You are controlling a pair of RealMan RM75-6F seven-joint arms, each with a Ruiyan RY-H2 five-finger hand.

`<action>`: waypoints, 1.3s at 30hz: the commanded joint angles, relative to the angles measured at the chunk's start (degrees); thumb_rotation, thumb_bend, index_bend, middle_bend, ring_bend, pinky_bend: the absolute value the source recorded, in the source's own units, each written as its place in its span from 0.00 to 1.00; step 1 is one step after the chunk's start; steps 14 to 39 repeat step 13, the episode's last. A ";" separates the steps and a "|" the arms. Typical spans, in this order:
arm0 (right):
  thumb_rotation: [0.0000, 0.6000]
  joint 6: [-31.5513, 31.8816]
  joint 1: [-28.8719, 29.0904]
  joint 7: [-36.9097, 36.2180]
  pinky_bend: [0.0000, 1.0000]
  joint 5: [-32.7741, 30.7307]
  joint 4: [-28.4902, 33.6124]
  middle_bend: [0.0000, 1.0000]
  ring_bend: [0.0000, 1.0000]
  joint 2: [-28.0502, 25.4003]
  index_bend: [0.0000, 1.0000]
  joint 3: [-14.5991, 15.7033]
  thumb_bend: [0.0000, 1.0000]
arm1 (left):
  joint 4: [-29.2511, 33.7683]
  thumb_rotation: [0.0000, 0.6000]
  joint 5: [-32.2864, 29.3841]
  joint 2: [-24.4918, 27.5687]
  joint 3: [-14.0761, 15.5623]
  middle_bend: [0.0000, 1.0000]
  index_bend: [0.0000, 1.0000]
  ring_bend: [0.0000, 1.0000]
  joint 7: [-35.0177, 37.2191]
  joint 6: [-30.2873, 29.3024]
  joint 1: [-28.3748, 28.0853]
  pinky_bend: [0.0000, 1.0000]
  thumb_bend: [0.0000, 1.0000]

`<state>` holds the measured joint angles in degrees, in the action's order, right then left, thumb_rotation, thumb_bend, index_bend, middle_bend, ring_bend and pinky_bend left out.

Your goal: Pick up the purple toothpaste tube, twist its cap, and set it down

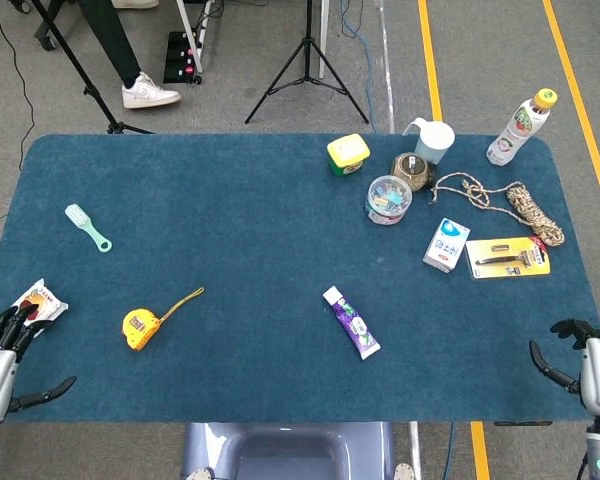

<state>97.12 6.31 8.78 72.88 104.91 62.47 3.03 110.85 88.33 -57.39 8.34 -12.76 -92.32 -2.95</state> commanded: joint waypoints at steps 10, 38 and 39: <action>0.35 -0.10 -3.45 -3.04 0.46 4.20 -0.54 0.47 0.52 -0.93 0.43 -0.89 0.39 | 2.13 0.65 2.36 3.47 -0.33 0.13 0.22 0.07 0.29 0.86 1.11 0.17 0.08; 0.35 -0.23 -4.10 -3.83 0.46 4.62 -1.02 0.47 0.52 -0.95 0.43 -1.42 0.39 | 2.51 0.66 2.89 3.84 -0.57 0.13 0.22 0.07 0.13 0.67 1.53 0.17 0.08; 0.35 -0.23 -4.10 -3.83 0.46 4.62 -1.02 0.47 0.52 -0.95 0.43 -1.42 0.39 | 2.51 0.66 2.89 3.84 -0.57 0.13 0.22 0.07 0.13 0.67 1.53 0.17 0.08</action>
